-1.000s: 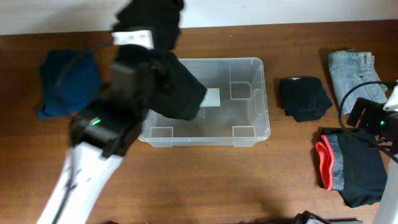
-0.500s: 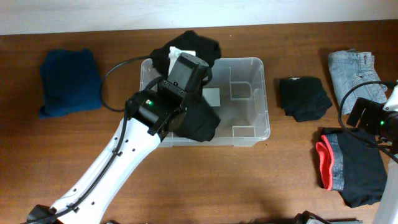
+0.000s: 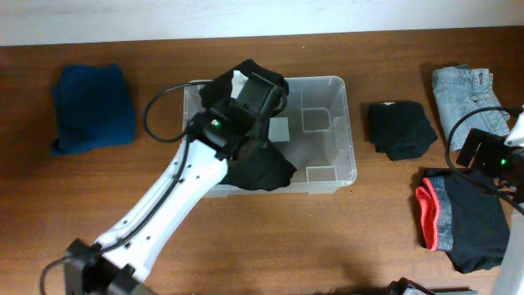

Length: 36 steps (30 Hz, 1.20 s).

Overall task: Pack container
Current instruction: 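Carry the black trousers with the left gripper into the container, then lower the trousers into the container and release the left gripper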

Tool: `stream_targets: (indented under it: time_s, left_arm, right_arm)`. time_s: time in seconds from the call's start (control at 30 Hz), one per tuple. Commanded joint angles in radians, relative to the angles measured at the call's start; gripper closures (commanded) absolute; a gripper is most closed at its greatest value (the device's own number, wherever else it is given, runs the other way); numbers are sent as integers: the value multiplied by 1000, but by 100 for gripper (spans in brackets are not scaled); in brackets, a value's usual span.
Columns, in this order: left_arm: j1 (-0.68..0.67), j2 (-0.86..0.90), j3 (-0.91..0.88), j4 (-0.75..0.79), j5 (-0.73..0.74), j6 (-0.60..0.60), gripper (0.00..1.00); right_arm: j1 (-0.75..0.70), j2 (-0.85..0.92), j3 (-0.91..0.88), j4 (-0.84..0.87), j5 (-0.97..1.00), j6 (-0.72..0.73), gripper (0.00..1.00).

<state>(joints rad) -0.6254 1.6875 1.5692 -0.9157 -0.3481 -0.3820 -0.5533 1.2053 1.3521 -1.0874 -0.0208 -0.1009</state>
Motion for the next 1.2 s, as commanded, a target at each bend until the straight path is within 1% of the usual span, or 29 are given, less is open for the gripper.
stream_targets:
  time_s: [0.0,0.13,0.2,0.23,0.53,0.6,0.63,0.67,0.7,0.83,0.87,0.93,1.07,1.17]
  left_arm:
    - [-16,24,37,11,8,8,99]
    - [-20,30,37,29,8,9,97]
    - [-21,30,38,37,8,10,92]
    - [-21,30,39,41,9,13,91]
    - [-23,30,48,112,21,16,91]
    - [-23,30,48,123,37,16,86]
    - [-23,30,48,128,46,16,82]
    - [-23,30,48,131,53,16,74]
    - [-23,30,48,135,60,16,70]
    - [-23,30,48,146,76,16,68]
    - [-23,30,48,146,79,16,66]
    - [-23,30,48,145,89,16,56]
    - [-24,30,50,146,98,23,54]
    - [-25,29,65,148,97,68,50]
  right_arm:
    - [-3,-4,10,3,-2,9,2]
    - [-3,-4,10,3,-2,9,2]
    - [-3,-4,10,3,-2,9,2]
    - [-3,-4,10,3,-2,9,2]
    - [-3,-4,10,3,-2,9,2]
    - [-3,-4,10,3,-2,9,2]
    - [-3,-4,10,3,-2,9,2]
    - [-3,-4,10,3,-2,9,2]
    - [-3,-4,10,3,-2,9,2]
    - [-3,-4,10,3,-2,9,2]
    - [-3,-3,10,3,-2,9,2]
    - [-3,-4,10,3,-2,9,2]
    - [-3,-3,10,3,-2,9,2]
    - [-3,-4,10,3,-2,9,2]
